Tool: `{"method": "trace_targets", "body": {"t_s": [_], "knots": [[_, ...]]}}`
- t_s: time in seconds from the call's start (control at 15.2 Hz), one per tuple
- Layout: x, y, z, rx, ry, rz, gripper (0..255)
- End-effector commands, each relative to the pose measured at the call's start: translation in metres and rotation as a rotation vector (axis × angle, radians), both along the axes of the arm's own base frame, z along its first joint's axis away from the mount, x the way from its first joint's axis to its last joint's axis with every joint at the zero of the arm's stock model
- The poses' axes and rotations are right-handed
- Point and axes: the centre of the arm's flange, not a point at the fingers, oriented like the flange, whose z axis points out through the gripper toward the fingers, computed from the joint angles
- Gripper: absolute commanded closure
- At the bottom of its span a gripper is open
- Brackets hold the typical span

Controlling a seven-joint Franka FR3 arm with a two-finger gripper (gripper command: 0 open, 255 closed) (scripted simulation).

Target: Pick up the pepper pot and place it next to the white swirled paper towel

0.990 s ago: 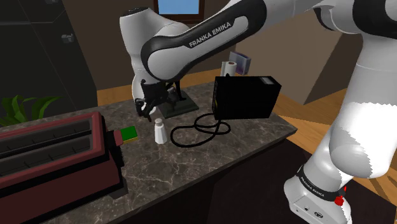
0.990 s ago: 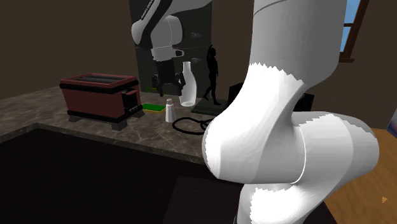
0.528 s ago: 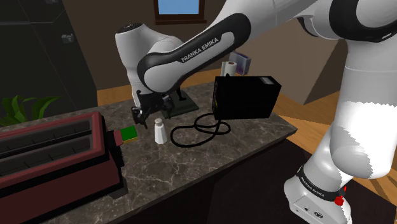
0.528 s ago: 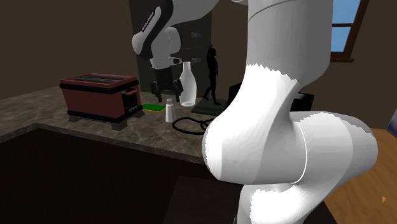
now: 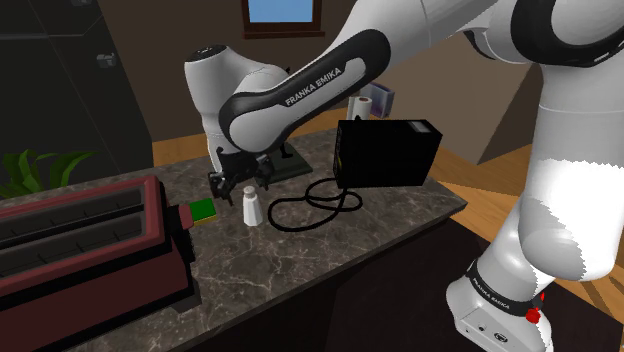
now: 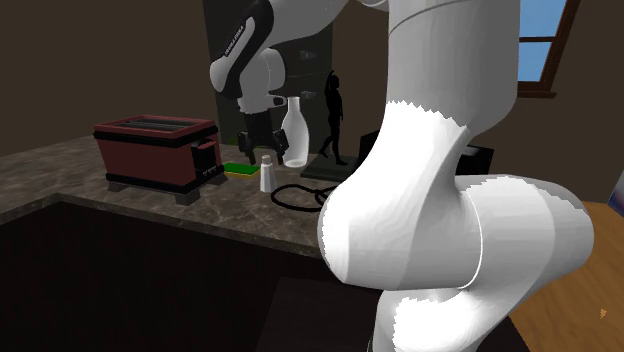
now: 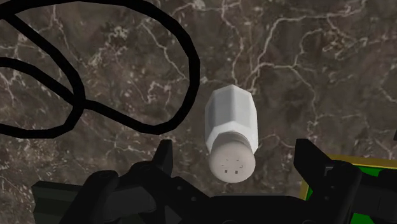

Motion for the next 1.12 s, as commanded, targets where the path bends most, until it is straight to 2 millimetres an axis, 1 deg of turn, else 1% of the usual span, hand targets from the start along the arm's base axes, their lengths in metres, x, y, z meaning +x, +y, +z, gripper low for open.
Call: {"method": "trace_targets", "body": {"t_s": [0.0, 0.07, 0.66, 1.06], "knots": [[0.0, 0.0, 0.0, 0.0, 0.0, 0.0, 0], [0.0, 0.0, 0.0, 0.0, 0.0, 0.0, 255], [0.0, 0.0, 0.0, 0.0, 0.0, 0.0, 255], [0.0, 0.0, 0.032, 0.0, 0.0, 0.0, 255]]}}
